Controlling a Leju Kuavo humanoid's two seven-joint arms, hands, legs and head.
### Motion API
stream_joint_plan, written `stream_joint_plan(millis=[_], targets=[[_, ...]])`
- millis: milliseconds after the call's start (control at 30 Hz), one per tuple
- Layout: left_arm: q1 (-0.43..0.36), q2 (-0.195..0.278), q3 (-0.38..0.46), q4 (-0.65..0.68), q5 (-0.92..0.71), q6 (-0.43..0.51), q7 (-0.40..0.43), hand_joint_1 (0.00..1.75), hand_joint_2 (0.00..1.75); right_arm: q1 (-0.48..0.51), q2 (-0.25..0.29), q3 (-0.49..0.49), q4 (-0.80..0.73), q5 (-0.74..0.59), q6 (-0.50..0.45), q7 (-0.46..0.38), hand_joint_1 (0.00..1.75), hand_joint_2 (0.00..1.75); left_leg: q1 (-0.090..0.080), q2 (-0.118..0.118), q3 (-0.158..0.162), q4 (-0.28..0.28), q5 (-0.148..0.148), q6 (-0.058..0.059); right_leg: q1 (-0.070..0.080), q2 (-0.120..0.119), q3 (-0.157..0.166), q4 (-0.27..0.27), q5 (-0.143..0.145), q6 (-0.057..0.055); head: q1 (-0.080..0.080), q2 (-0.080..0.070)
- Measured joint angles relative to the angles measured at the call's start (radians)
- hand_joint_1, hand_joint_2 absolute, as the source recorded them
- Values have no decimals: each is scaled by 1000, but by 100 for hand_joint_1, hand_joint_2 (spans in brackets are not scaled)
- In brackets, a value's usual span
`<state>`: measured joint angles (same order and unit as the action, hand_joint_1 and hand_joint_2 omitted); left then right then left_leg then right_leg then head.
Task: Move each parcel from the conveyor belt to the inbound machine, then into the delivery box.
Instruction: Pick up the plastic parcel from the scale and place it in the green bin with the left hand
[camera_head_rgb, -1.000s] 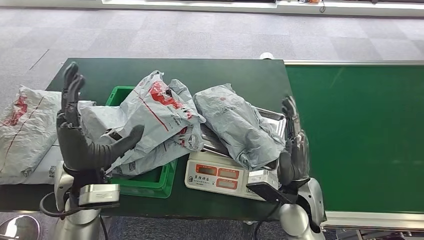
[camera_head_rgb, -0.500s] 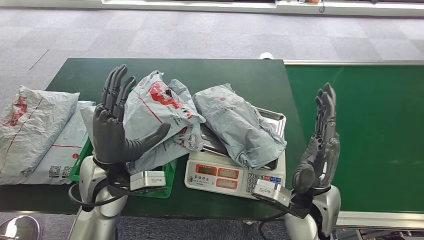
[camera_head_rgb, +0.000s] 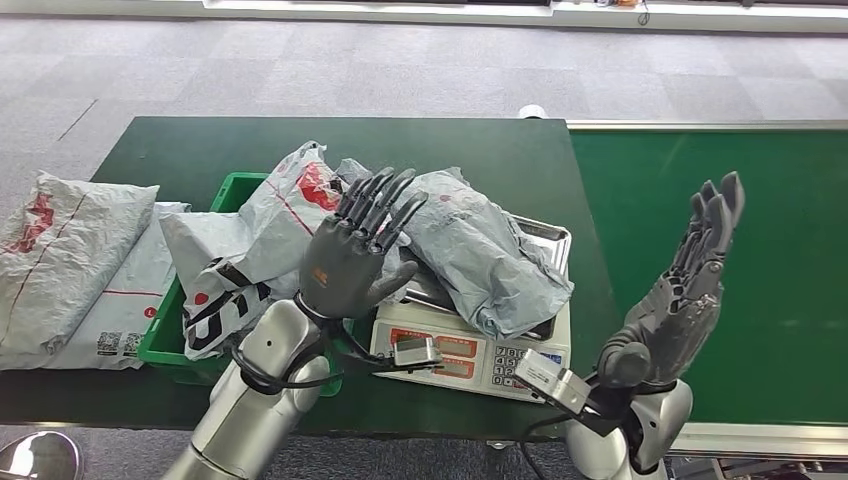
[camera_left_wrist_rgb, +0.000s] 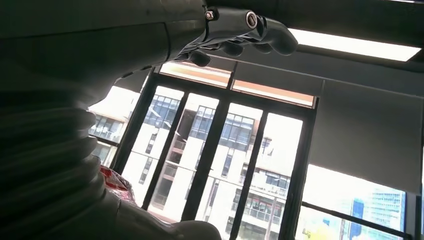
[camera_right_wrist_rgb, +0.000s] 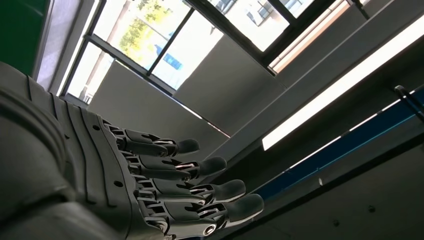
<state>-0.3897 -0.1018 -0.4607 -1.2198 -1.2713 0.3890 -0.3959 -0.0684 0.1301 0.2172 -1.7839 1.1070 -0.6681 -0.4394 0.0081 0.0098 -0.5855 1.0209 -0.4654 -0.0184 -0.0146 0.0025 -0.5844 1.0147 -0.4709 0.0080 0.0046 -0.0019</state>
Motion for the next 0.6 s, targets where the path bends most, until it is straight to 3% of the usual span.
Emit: stream_joint_plan(millis=[600], targets=[[-131,-89,-154,427,-76,22,2,0,175,-36,0,30,68,-20,-28,23,0,0,-1,-1,0,0,0,0,0,0,0,0,0,0,0,0]])
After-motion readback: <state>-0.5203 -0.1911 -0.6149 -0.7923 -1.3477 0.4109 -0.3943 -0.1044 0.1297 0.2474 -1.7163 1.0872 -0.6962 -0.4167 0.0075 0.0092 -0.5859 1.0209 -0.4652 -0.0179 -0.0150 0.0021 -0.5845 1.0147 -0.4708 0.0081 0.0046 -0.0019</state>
